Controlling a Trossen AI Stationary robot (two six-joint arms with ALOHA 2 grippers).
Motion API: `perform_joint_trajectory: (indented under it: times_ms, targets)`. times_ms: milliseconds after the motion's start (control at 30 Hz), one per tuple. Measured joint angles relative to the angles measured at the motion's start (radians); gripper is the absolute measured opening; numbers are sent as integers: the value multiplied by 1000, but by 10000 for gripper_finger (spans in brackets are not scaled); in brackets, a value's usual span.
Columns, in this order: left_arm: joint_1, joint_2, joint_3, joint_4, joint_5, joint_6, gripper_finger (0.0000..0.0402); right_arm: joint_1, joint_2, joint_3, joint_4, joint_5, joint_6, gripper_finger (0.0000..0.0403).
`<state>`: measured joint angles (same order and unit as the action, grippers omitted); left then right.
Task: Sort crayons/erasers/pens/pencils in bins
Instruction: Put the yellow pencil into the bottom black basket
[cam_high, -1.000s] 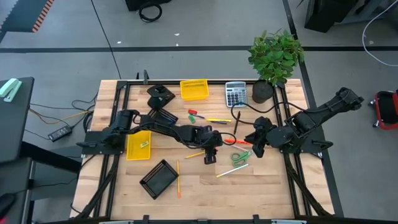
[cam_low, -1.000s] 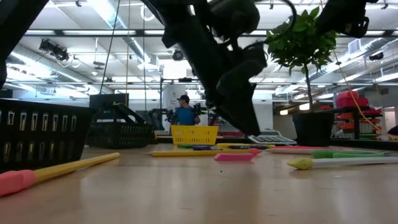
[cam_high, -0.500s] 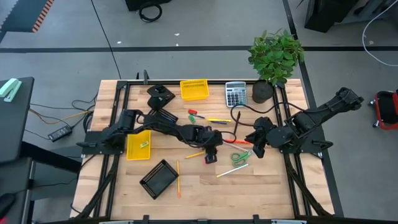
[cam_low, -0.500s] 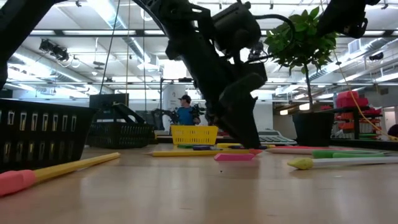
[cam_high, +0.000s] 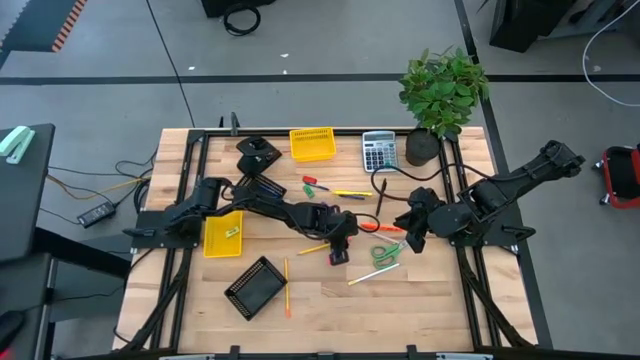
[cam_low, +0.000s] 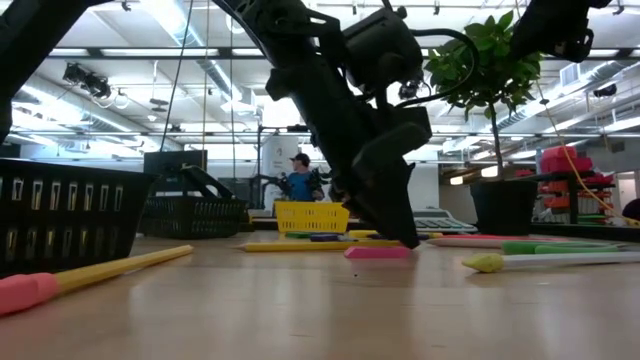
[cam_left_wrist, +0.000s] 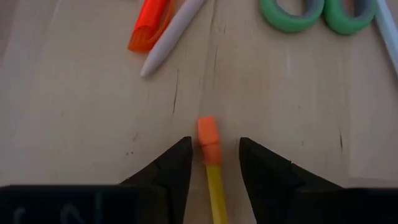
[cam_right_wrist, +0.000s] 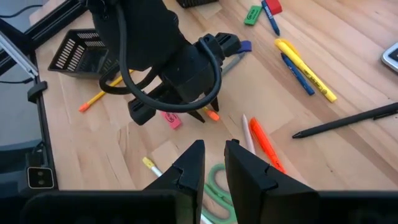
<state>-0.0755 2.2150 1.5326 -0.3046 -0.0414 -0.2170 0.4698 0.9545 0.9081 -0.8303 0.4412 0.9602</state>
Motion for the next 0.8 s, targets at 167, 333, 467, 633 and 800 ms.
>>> perform_joint_trajectory:
  times_ms: [167, 333, 467, 633, 800]
  targets:
    - [1, 1, 0, -1, -1, 19, 101, 0, 0, 0, 0, -7, 6, 69]
    - [1, 1, 0, -1, -3, 20, 52, 0, 0, 0, 1, -74, 25, 69]
    - [2, 1, -1, -1, -2, 26, 33, 0, 0, 0, 1, -116, 36, 69]
    - [13, 2, -1, 0, 1, 42, 52, 0, 0, 0, 1, -131, 54, 69]
    - [29, -12, 29, -28, 3, 71, 51, 0, 0, 0, 1, -154, 50, 69]
